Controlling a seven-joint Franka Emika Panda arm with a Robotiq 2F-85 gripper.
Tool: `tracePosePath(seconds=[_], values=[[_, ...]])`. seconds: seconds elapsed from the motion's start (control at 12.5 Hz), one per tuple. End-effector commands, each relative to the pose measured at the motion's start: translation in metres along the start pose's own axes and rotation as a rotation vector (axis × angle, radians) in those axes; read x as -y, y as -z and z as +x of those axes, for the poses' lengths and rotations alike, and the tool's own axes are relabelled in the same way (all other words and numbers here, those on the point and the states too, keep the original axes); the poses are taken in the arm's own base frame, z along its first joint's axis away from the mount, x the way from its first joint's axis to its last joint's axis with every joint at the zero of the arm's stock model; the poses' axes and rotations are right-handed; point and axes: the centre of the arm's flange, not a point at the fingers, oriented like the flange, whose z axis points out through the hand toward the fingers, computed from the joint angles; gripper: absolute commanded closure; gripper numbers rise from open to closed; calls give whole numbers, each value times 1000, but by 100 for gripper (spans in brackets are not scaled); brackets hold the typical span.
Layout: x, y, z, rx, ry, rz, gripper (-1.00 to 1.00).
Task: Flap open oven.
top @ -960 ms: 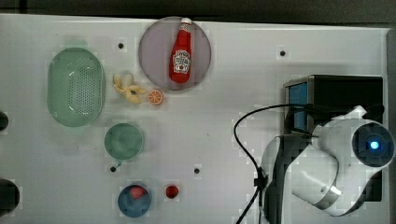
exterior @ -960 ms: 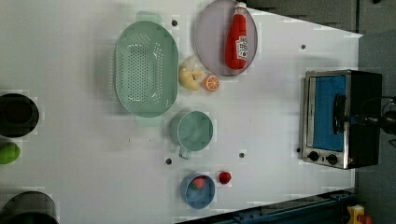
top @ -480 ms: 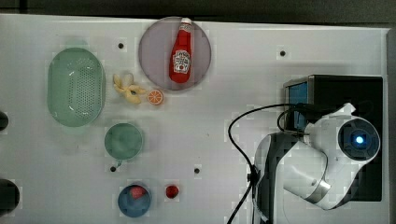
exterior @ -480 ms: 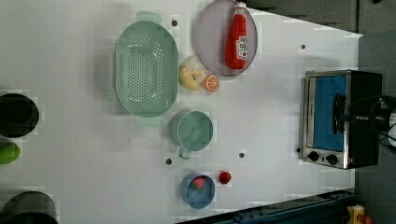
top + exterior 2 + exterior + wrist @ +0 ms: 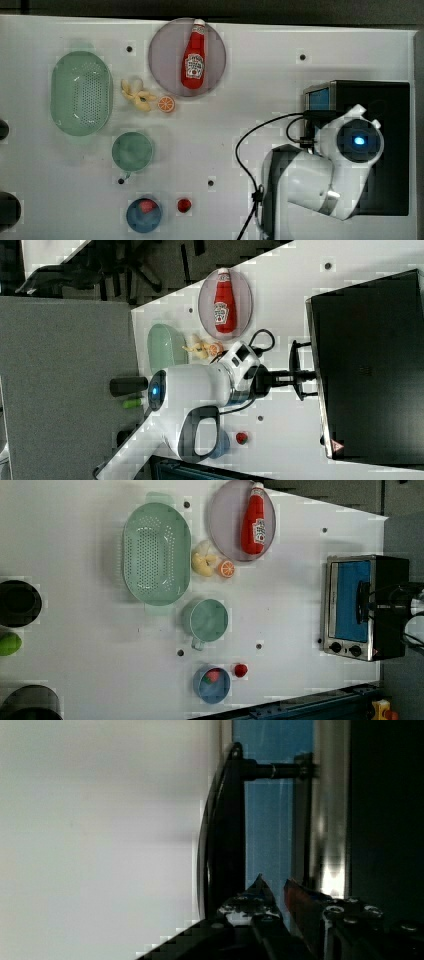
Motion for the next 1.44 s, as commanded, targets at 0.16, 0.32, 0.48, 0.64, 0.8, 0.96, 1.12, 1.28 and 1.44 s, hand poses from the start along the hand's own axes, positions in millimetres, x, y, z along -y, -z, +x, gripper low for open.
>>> tracePosePath(seconds=[0.16,0.32,0.48,0.64,0.8,0.96,1.12,1.28,1.44], values=[[91,-7,12,29,-18,-65,65],[114,-13,14,34,-5,-133,65],[136,-22,16,34,13,-200,65],[159,-36,17,37,7,-252,65],[187,-54,17,35,-8,-294,65],[214,-75,17,22,-39,-351,65],[239,-99,16,0,-66,-428,65],[260,-122,13,-7,-21,-479,65],[271,-135,14,-1,7,-480,65]])
